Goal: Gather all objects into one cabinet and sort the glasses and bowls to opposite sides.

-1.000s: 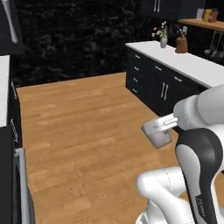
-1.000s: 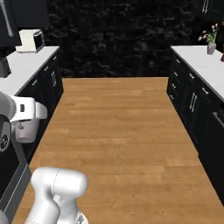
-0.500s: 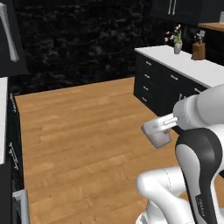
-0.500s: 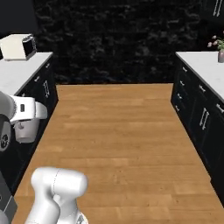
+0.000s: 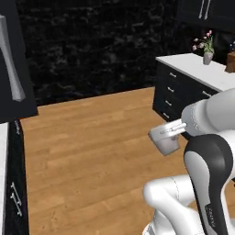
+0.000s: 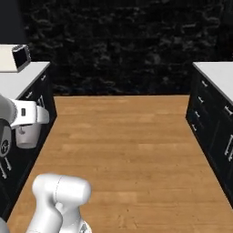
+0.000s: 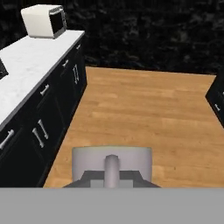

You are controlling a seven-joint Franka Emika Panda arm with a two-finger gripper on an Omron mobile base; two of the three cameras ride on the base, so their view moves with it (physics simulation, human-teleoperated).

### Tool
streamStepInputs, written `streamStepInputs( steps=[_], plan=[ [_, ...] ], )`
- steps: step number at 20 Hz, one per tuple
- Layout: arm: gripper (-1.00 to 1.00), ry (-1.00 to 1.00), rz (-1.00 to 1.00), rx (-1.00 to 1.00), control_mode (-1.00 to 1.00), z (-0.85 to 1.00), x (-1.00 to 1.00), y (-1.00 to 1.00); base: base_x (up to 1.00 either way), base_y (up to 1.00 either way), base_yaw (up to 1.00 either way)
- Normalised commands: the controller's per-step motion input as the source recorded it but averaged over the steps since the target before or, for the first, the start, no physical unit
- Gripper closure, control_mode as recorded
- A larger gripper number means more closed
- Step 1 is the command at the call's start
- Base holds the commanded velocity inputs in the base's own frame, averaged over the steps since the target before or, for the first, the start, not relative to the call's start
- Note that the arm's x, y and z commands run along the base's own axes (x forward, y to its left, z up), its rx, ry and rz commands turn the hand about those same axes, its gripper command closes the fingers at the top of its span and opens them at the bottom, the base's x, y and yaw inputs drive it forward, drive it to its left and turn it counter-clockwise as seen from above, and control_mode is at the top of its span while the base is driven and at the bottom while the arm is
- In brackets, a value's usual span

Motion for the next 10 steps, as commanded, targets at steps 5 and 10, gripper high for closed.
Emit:
streamStepInputs(
  steps=[5,10],
  plan=[
    [1.0,0.0,0.0,0.0,1.0,0.0,0.0,0.0,1.0,0.04,0.26],
    [1.0,0.0,0.0,0.0,1.0,0.0,0.0,0.0,1.0,0.0,0.36]
  ],
)
